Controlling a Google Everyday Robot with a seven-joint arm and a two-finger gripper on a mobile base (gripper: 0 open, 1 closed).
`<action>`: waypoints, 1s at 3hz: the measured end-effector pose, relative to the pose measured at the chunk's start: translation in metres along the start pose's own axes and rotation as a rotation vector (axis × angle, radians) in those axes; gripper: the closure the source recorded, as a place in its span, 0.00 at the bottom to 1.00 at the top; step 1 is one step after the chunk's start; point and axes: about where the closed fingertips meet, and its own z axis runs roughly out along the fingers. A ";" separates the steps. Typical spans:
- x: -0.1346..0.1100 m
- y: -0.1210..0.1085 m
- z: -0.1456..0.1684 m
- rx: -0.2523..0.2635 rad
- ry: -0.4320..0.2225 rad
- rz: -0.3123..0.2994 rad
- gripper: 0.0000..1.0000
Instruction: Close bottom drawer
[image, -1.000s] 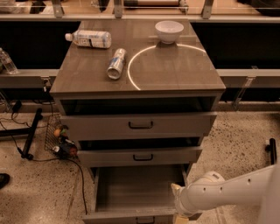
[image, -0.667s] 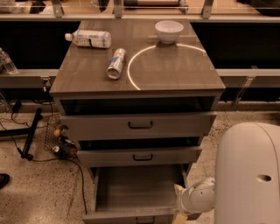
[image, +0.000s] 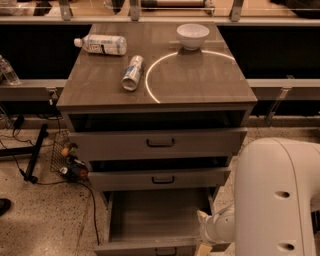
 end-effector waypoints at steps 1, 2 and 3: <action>-0.001 -0.008 0.033 0.003 -0.015 0.015 0.00; 0.002 -0.011 0.070 0.001 -0.027 0.034 0.00; 0.010 -0.011 0.098 0.001 -0.033 0.056 0.00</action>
Offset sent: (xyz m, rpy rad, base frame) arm 0.0316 0.0288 -0.1150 0.0478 0.0057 -0.0517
